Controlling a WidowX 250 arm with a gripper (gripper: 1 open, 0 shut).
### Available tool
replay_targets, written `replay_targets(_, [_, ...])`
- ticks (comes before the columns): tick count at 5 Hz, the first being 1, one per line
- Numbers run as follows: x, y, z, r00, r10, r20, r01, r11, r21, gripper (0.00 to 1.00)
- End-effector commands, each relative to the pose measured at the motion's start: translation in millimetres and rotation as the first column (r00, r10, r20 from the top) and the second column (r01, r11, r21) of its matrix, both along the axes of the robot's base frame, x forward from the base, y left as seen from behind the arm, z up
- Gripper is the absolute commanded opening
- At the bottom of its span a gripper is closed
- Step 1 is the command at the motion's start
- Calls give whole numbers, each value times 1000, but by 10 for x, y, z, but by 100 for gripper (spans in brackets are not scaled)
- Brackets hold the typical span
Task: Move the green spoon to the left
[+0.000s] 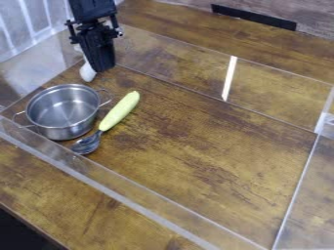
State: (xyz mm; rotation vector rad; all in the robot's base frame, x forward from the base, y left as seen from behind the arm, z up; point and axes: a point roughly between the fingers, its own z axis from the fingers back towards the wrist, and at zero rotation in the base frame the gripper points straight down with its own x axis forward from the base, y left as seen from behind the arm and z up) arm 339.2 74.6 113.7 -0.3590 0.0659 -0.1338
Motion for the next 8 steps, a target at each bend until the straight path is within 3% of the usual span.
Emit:
replay_targets(1, [-47, 41, 345, 997, -16, 74, 15, 1000, 27, 100])
replay_targets(2, [-62, -5, 350, 997, -54, 55, 53, 998, 27, 100])
replay_targets(3, [-117, -69, 222, 998, -56, 39, 56, 998, 24, 100])
replay_targets(5, [-258, -135, -193, 995, -96, 30, 95, 995, 39, 100])
replay_targets(6, [-298, -75, -351, 996, -88, 19, 87, 995, 39, 0])
replay_targets(7, [-240, -40, -334, 997, -73, 20, 72, 997, 36, 0])
replay_targets(8, [-191, -1, -242, 998, -51, 29, 51, 999, 16, 0])
